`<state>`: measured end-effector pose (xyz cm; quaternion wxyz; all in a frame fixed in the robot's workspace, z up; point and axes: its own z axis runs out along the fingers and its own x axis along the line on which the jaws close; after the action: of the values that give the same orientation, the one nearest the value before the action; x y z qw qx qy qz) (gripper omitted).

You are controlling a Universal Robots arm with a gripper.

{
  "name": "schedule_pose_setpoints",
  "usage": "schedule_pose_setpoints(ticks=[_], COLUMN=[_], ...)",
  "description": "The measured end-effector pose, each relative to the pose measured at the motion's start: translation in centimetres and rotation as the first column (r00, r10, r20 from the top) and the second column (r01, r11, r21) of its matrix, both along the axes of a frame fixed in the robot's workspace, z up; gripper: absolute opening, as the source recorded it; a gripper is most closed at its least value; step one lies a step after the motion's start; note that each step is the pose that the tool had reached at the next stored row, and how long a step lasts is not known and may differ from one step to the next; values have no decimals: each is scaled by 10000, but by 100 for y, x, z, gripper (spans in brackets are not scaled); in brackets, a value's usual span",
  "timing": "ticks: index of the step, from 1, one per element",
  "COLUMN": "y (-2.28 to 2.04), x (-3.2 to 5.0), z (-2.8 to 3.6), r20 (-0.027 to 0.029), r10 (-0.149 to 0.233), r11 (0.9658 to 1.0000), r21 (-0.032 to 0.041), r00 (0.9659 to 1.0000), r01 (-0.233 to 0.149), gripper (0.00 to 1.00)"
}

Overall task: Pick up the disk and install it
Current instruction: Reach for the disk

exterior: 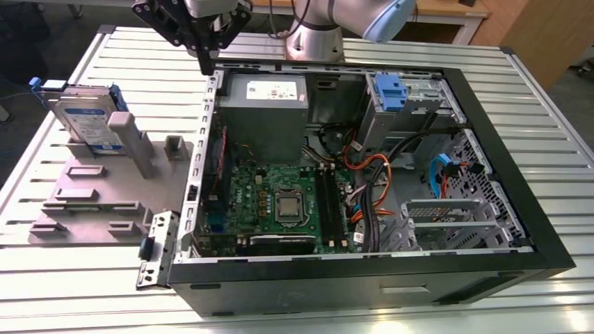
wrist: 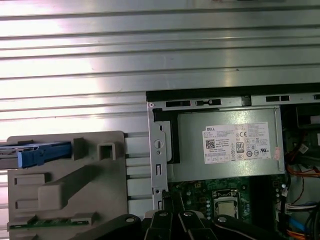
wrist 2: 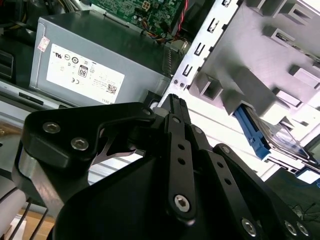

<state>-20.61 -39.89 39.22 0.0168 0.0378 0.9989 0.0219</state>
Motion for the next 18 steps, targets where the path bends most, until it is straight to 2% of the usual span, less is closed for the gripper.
schedule_pose_setpoints(ticks=[5, 18], y=[0, 0], x=[-38, -69], z=[-1, -3], r20=[3, 3], r10=[0, 1], r11=[10000, 10000], r21=[0, 0], r00=[10000, 10000], r01=[0, -1], gripper=[11, 11])
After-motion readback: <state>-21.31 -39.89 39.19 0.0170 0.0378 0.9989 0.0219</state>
